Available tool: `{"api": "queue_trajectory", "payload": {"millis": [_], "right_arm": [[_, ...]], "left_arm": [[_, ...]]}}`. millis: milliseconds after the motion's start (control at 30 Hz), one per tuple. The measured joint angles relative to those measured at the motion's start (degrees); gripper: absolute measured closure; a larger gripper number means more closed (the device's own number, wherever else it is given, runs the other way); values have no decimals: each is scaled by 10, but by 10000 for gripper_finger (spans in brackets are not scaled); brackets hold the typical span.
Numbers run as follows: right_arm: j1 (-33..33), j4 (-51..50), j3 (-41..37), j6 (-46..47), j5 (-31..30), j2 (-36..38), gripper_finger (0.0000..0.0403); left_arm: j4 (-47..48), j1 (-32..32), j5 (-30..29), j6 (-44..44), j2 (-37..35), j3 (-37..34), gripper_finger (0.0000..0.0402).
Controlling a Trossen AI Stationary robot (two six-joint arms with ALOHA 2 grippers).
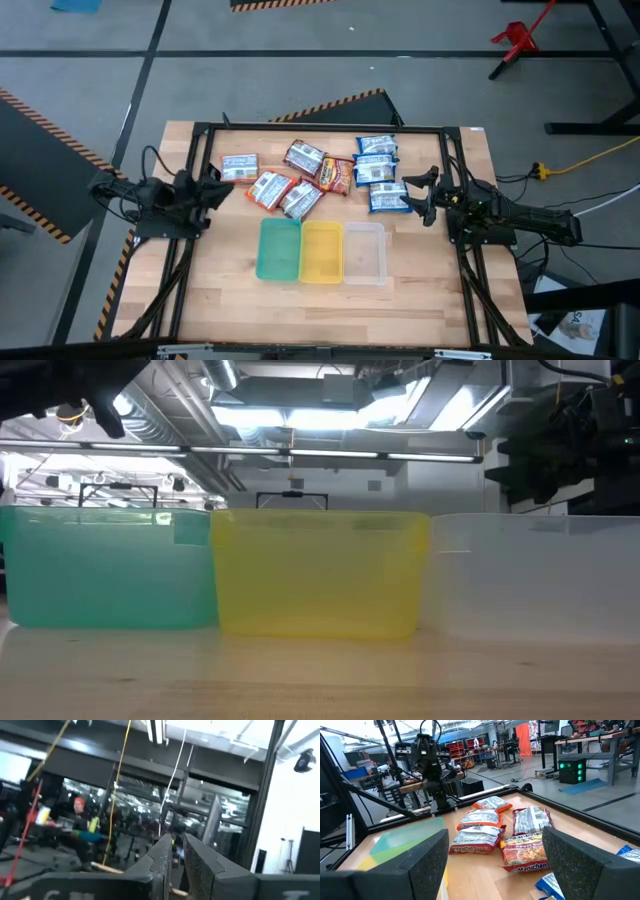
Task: Sort Maruchan noodles
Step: Put the left orange noodle pack into the transparent bin
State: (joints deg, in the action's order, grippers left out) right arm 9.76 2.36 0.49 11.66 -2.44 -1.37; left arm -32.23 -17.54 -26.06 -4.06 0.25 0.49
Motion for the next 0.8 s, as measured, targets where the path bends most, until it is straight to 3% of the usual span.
{"api": "queue_trajectory", "payload": {"millis": [300,500,800], "right_arm": [[0,12,0,86,6,0,97],[0,12,0,95,5,0,97],[0,13,0,121,5,0,97]], "left_arm": [[-83,0,-41,-24,0,0,357],[-142,0,-85,21,0,0,357],[-35,0,-103,32,27,52,327]]}}
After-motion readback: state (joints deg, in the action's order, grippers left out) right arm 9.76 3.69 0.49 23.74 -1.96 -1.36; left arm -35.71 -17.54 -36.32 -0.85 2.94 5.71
